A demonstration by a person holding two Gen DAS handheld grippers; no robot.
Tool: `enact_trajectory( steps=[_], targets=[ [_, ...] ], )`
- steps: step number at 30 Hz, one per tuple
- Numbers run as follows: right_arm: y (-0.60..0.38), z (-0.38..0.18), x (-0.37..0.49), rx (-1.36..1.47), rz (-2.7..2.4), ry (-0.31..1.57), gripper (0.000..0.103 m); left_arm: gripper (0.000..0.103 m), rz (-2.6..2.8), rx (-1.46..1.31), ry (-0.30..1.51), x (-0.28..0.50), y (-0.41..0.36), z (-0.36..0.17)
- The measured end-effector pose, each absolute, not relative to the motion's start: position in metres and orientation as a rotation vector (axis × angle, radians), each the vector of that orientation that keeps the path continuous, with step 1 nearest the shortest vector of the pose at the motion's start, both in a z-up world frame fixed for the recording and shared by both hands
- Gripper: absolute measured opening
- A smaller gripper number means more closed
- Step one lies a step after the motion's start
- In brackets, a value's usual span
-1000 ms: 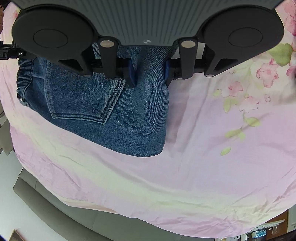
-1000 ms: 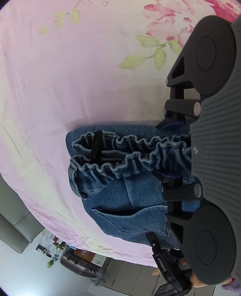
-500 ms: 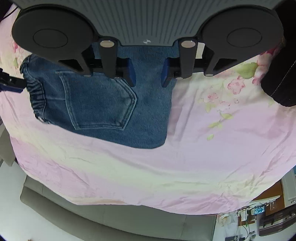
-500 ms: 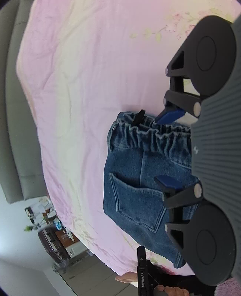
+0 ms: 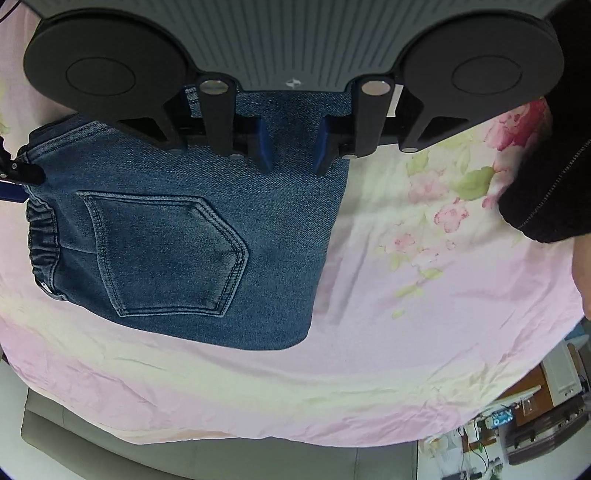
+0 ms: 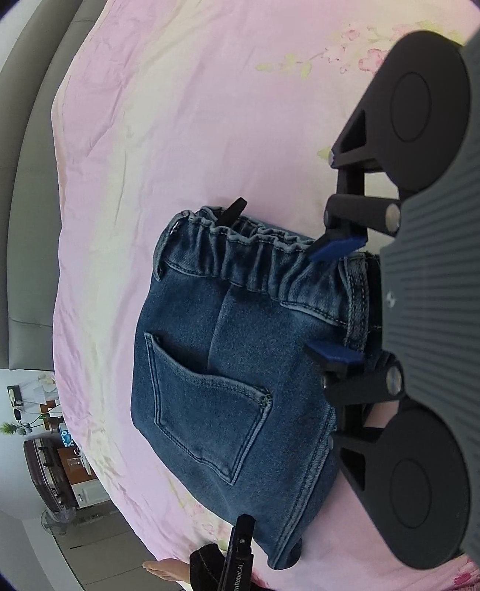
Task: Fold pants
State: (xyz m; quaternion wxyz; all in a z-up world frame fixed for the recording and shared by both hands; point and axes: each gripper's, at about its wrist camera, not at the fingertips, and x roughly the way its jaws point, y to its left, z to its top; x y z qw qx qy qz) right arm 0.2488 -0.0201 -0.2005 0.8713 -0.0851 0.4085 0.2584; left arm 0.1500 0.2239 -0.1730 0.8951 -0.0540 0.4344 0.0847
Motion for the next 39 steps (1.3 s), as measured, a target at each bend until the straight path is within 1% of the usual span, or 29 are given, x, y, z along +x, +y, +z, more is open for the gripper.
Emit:
enact_trajectory(
  steps=[1, 3, 5, 6, 7, 9, 10, 11, 13, 15, 16, 18, 19, 20, 21, 22, 24, 31, 39],
  targets=[
    [-0.021, -0.194, 0.246, -0.175, 0.544, 0.852, 0.047, 0.032, 0.178, -0.102, 0.878, 0.146, 0.217, -0.166],
    [-0.024, -0.179, 0.24, -0.156, 0.551, 0.827, 0.048, 0.032, 0.168, -0.098, 0.82, 0.135, 0.203, -0.146],
    [-0.029, -0.162, 0.233, -0.127, 0.557, 0.793, 0.052, 0.032, 0.166, -0.074, 0.775, 0.126, 0.187, -0.126],
    [-0.034, -0.15, 0.227, -0.112, 0.559, 0.77, 0.058, 0.033, 0.166, -0.062, 0.748, 0.121, 0.178, -0.115],
    [-0.038, -0.139, 0.222, -0.099, 0.561, 0.748, 0.061, 0.034, 0.165, -0.053, 0.719, 0.116, 0.169, -0.103],
    [-0.047, -0.113, 0.208, -0.081, 0.572, 0.69, 0.064, 0.037, 0.153, -0.043, 0.662, 0.107, 0.152, -0.08],
    [-0.052, -0.1, 0.201, -0.079, 0.572, 0.657, 0.068, 0.038, 0.147, -0.04, 0.636, 0.101, 0.145, -0.07],
    [-0.056, -0.088, 0.194, -0.079, 0.57, 0.625, 0.071, 0.041, 0.142, -0.038, 0.606, 0.094, 0.136, -0.058],
    [-0.067, -0.061, 0.176, -0.08, 0.56, 0.545, 0.082, 0.048, 0.137, -0.03, 0.558, 0.082, 0.122, -0.04],
    [-0.078, -0.04, 0.157, -0.082, 0.553, 0.479, 0.086, 0.061, 0.143, -0.024, 0.5, 0.068, 0.109, -0.025],
    [-0.083, -0.032, 0.147, -0.085, 0.549, 0.449, 0.089, 0.064, 0.144, -0.024, 0.47, 0.061, 0.103, -0.019],
    [-0.093, -0.018, 0.125, -0.097, 0.534, 0.391, 0.094, 0.077, 0.145, -0.016, 0.408, 0.047, 0.091, -0.009],
    [-0.097, -0.013, 0.114, -0.103, 0.531, 0.368, 0.095, 0.08, 0.146, -0.006, 0.38, 0.04, 0.084, -0.005],
    [-0.102, -0.009, 0.102, -0.109, 0.525, 0.342, 0.096, 0.085, 0.151, 0.007, 0.359, 0.034, 0.078, -0.003],
    [-0.107, -0.005, 0.092, -0.113, 0.522, 0.323, 0.098, 0.092, 0.162, 0.02, 0.343, 0.029, 0.072, -0.001],
    [-0.111, -0.004, 0.082, -0.114, 0.518, 0.308, 0.098, 0.094, 0.172, 0.031, 0.33, 0.024, 0.066, 0.0],
    [-0.118, -0.002, 0.063, -0.119, 0.49, 0.287, 0.098, 0.096, 0.179, 0.047, 0.313, 0.015, 0.056, -0.002],
    [-0.136, -0.013, 0.019, -0.147, 0.412, 0.237, 0.098, 0.096, 0.23, 0.134, 0.318, -0.007, 0.026, -0.021],
    [-0.139, -0.03, 0.001, -0.159, 0.326, 0.225, 0.098, 0.097, 0.227, 0.07, 0.347, -0.016, 0.018, -0.036]
  ],
)
